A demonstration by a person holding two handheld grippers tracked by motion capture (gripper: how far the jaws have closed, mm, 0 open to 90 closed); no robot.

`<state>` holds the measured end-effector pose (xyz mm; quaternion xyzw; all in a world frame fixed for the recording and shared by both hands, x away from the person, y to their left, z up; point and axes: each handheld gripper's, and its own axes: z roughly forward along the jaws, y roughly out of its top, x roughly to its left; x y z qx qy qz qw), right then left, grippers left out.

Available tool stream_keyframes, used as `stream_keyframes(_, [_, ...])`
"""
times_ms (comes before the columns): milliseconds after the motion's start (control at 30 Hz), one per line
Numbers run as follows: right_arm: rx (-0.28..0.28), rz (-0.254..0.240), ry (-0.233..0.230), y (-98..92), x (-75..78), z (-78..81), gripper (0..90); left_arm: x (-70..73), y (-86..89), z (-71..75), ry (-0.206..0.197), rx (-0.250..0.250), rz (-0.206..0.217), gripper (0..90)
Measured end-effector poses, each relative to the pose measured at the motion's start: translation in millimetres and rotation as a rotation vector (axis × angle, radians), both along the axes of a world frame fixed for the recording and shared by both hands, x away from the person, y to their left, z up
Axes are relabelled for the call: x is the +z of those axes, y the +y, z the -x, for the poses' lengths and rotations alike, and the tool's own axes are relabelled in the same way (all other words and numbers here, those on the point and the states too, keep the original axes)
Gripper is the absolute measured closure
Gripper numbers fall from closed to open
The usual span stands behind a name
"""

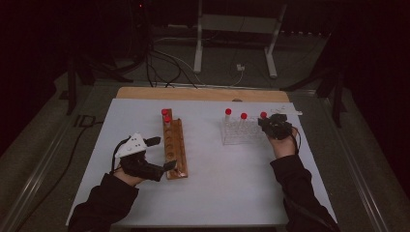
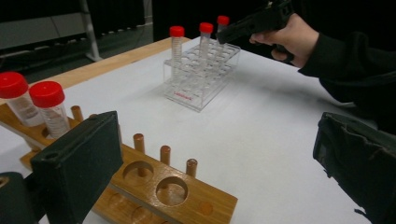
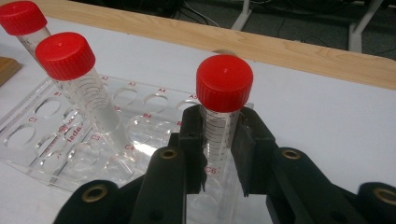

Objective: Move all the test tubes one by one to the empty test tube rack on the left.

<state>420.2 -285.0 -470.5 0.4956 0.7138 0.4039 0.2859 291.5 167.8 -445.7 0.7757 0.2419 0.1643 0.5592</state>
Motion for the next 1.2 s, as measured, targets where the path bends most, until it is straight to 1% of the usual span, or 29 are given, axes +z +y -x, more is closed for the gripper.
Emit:
stream_keyframes(67, [0.002, 0.002, 0.006, -0.4, 0.9, -0.3, 75.0, -0.2, -0.1, 0.1, -0.001, 0.005, -0.002, 2.1])
stream_keyframes(200, [0.0, -0.006, 0.003, -1.2, 4.0, 0.5, 75.2, -0.2, 0.2, -0.5, 0.005, -0.001, 0.002, 2.1])
stream_keyframes(333, [0.003, -0.01, -0.009, -1.5, 10.1, 1.8, 75.2, -0.1, 0.0, 0.0, 0.0, 0.004, -0.002, 2.1])
stream_keyframes(533, [0.005, -0.02, -0.03, -3.4, 19.8, 5.5, 75.3, 0.1, -0.6, -0.1, 0.004, -0.004, -0.003, 2.1])
stream_keyframes(567, [0.006, -0.022, -0.032, -3.4, 21.8, 6.5, 75.3, 0.2, -0.8, 0.0, 0.006, -0.008, -0.002, 2.1])
stream_keyframes(700, [0.009, -0.017, -0.061, -3.7, 30.5, 10.7, 75.3, 0.9, -1.3, 0.4, 0.002, -0.009, -0.005, 2.1])
stream_keyframes(800, [0.013, -0.021, -0.07, -3.7, 36.2, 13.5, 75.3, 1.3, -1.6, 0.5, 0.005, -0.014, -0.002, 2.1])
stream_keyframes(867, [0.019, -0.02, -0.079, -3.2, 40.8, 16.0, 75.3, 1.1, -2.4, 0.7, 0.005, -0.016, -0.009, 2.1])
stream_keyframes(1000, [0.029, -0.01, -0.096, -1.5, 49.6, 20.3, 75.2, 0.6, -3.9, 0.6, 0.012, -0.019, -0.009, 2.1])
stream_keyframes(1200, [0.056, -0.006, -0.105, 1.6, 61.0, 27.3, 75.2, 3.2, -4.0, 0.7, 0.012, -0.022, -0.007, 2.1])
